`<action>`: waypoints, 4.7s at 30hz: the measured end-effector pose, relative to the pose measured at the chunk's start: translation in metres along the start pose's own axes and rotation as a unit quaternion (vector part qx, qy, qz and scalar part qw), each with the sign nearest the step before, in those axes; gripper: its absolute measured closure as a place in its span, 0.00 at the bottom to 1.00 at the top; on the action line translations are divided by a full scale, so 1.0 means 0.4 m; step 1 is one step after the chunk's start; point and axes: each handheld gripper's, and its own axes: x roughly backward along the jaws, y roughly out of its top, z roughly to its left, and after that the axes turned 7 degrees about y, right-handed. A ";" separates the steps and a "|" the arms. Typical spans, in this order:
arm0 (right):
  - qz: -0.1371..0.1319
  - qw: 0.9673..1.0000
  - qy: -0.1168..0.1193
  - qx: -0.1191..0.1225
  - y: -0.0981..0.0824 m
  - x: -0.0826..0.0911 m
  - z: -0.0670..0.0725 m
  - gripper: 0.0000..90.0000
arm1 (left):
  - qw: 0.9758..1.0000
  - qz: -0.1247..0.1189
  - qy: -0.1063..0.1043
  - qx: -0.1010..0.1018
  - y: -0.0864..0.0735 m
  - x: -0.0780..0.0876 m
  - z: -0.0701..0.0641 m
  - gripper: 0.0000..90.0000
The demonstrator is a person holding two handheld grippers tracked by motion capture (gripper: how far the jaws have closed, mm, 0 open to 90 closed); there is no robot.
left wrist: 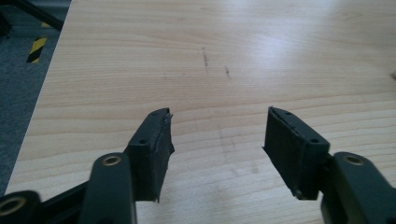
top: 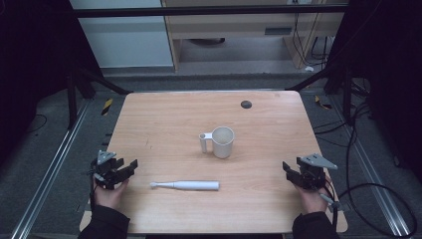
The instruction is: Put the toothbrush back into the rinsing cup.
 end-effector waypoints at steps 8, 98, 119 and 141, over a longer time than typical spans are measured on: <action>0.004 1.000 0.023 0.017 0.010 0.010 0.037 0.56 | 0.999 0.005 -0.039 -0.006 0.001 0.014 -0.018 0.63; 0.114 0.952 0.251 0.132 0.069 -0.222 0.474 1.00 | 0.967 0.120 -0.158 -0.160 -0.049 -0.032 -0.223 0.98; 0.121 0.944 0.273 0.138 0.062 -0.213 0.504 1.00 | 0.973 0.097 -0.151 -0.147 -0.030 -0.043 -0.225 0.98; 0.128 0.937 0.292 0.145 0.049 -0.211 0.537 1.00 | 0.979 0.076 -0.144 -0.120 -0.020 -0.020 -0.189 0.98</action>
